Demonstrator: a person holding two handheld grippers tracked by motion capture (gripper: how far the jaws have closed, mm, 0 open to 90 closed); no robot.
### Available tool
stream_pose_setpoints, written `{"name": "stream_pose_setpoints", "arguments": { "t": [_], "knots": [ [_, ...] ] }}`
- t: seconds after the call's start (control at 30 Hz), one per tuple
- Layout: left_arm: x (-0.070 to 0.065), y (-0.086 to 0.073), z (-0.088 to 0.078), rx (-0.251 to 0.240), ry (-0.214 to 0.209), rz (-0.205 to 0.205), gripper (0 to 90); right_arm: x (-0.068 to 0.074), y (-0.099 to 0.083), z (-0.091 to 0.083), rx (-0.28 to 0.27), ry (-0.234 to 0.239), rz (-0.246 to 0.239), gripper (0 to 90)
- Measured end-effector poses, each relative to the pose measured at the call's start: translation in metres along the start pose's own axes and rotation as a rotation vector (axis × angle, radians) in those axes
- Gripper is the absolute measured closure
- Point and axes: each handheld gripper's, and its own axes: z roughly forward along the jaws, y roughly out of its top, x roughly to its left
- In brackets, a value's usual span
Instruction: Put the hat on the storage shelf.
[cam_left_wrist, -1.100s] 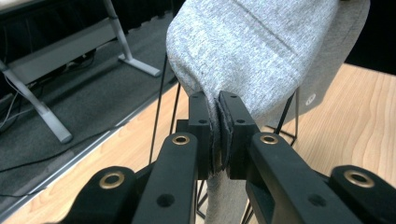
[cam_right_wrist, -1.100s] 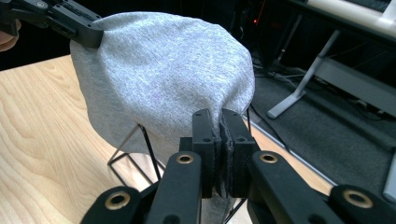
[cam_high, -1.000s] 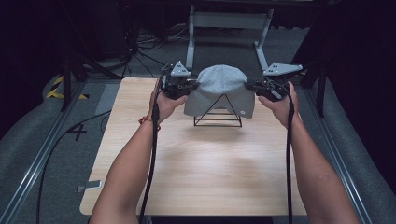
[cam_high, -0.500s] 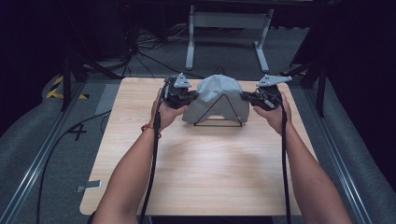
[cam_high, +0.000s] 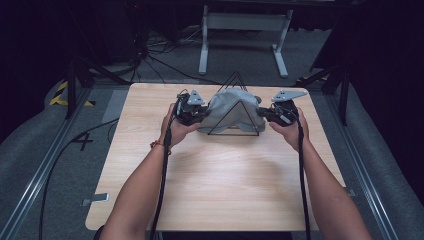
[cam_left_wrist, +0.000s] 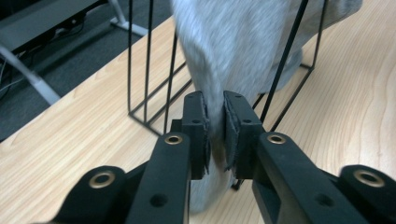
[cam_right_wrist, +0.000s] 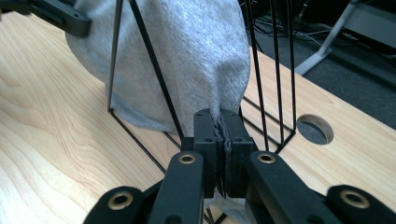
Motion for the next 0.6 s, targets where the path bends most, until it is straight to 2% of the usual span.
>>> {"name": "stream_pose_setpoints", "arguments": {
  "t": [0.13,0.23,0.27,0.33,0.37,0.43,0.53,0.6],
  "knots": [
    [0.001,-0.002,-0.009,0.011,0.01,0.006,77.6,0.001,-0.001,-0.004,0.0,-0.014,-0.005,84.9],
    [0.001,-0.004,-0.022,-0.002,0.018,0.016,77.0,0.001,0.001,-0.015,-0.02,-0.024,-0.009,83.1],
    [0.0,-0.006,-0.031,0.006,0.027,0.03,75.4,0.001,0.001,-0.021,-0.031,-0.035,-0.01,80.6],
    [-0.001,-0.008,-0.035,0.009,0.028,0.04,75.0,0.002,0.001,-0.024,-0.032,-0.039,-0.014,79.9],
    [-0.004,-0.011,-0.043,0.017,0.022,0.057,74.0,0.004,0.0,-0.03,-0.023,-0.045,-0.027,77.8],
    [-0.006,-0.013,-0.047,0.019,0.017,0.057,72.5,0.005,0.0,-0.032,-0.021,-0.048,-0.029,77.1],
    [-0.014,-0.026,-0.063,0.042,0.014,0.088,69.6,0.012,-0.007,-0.049,-0.026,-0.061,-0.051,71.4],
    [-0.016,-0.029,-0.067,0.047,0.01,0.093,67.8,0.014,-0.01,-0.052,-0.029,-0.06,-0.053,69.6]
  ]
}}
